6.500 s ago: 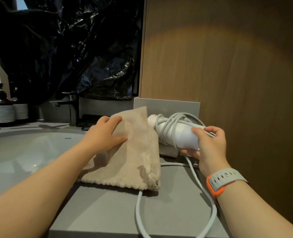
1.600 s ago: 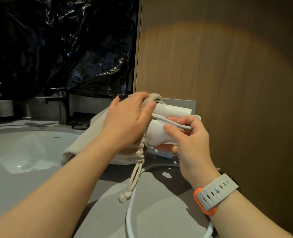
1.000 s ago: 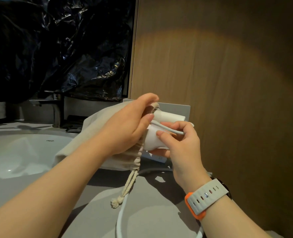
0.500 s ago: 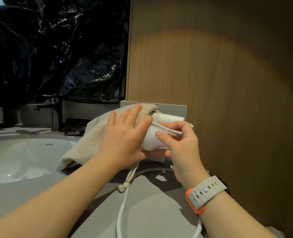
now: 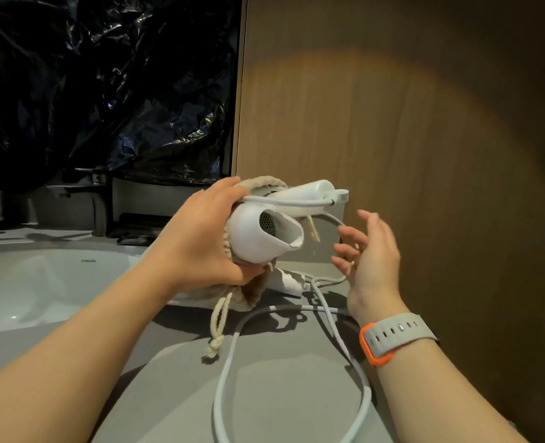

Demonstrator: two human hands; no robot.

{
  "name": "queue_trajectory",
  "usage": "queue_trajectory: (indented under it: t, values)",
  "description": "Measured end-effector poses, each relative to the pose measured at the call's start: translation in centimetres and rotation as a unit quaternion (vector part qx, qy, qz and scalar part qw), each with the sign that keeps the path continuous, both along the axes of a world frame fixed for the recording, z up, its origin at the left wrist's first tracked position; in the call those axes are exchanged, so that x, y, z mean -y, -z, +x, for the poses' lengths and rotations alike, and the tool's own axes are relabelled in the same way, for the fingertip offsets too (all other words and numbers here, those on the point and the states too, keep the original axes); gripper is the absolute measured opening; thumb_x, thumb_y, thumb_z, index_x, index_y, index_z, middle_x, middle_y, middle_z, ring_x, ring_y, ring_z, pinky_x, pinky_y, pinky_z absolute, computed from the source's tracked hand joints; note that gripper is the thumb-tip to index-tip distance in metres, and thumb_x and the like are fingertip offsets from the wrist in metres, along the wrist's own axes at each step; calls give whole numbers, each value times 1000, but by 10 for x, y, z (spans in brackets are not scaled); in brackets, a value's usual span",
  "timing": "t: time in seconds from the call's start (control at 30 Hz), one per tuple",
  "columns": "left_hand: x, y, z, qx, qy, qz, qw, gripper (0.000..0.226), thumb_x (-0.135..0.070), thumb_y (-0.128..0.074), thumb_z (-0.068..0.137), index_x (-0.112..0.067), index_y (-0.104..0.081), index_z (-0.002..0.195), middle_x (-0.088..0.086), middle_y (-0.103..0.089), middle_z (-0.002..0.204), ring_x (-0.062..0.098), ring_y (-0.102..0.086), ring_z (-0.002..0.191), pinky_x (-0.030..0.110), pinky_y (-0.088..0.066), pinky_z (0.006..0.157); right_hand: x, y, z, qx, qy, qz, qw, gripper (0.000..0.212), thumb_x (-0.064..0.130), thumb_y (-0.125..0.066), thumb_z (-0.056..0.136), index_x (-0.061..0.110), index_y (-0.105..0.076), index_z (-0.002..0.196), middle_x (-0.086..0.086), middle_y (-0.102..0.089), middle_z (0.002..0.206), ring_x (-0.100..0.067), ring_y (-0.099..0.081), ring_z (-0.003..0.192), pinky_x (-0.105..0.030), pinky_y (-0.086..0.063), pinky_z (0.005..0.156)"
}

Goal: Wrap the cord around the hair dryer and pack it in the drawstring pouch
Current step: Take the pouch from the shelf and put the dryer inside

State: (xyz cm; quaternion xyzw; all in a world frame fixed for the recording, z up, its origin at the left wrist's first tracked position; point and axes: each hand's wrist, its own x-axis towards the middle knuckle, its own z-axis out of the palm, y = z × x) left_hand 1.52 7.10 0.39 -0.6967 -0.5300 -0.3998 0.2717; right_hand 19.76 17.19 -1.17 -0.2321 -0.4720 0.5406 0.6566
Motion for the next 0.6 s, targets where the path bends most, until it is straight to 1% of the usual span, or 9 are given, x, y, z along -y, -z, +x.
queue_trajectory:
  t: [0.07,0.13,0.23,0.27,0.33,0.37,0.43,0.5,0.6]
  values:
    - [2,1,0,-7,32,-29,999,83,-50,-78,49,-17,-50,120,1,-56,121,10,-50,108,20,-42,86,-4,4,-5,20,-87,-40,995,24,40,-42,96,33,-59,111,4,-63,111,-14,-58,93,-29,-45,71]
    - [1,3,2,-6,42,-55,998,81,-54,-74,50,-26,-47,120,-7,-56,120,7,-53,105,23,-45,87,-5,7,-9,23,-168,-68,983,28,37,-47,94,29,-60,118,3,-62,120,-19,-58,106,-33,-45,78]
    - [1,6,2,27,53,-86,995,76,-50,-77,50,-31,-49,118,-16,-58,112,6,-56,101,26,-49,84,-3,10,-13,43,-267,-79,959,29,31,-49,94,22,-63,118,-5,-67,112,-24,-63,100,-41,-53,84]
    - [1,6,2,40,58,-88,994,75,-50,-76,49,-32,-49,117,-18,-58,109,4,-56,100,23,-48,84,-2,10,-13,53,-286,-74,954,27,31,-50,95,21,-64,116,-6,-69,109,-25,-65,99,-44,-53,87]
    - [4,5,2,74,74,-86,991,74,-52,-74,46,-43,-46,114,-24,-58,109,-1,-55,102,9,-43,82,-1,10,-13,60,-301,-65,950,25,29,-48,96,22,-66,113,-6,-70,107,-25,-65,99,-45,-52,90]
    - [5,5,3,98,86,-87,988,73,-53,-73,44,-49,-45,111,-27,-57,110,-4,-55,102,5,-41,81,-1,9,-12,57,-305,-59,949,26,27,-46,97,23,-65,114,-4,-70,107,-25,-64,100,-45,-51,92]
    - [7,3,4,138,114,-87,980,71,-52,-73,43,-52,-44,107,-31,-54,112,-7,-55,102,3,-41,78,-1,9,-10,57,-309,-48,948,27,21,-45,98,22,-65,115,-3,-71,105,-23,-64,102,-43,-50,95]
    - [8,2,5,146,130,-80,977,71,-52,-74,43,-50,-44,108,-31,-52,113,-6,-55,102,4,-41,78,-1,7,-10,104,-285,-17,953,25,15,-47,96,21,-65,112,-2,-73,100,-23,-64,102,-41,-50,94]
    - [8,3,5,138,130,-84,978,71,-53,-74,44,-50,-44,108,-31,-52,113,-6,-55,102,4,-41,78,0,9,-14,166,-233,33,958,25,8,-53,92,18,-63,113,-5,-71,103,-23,-65,101,-40,-53,89]
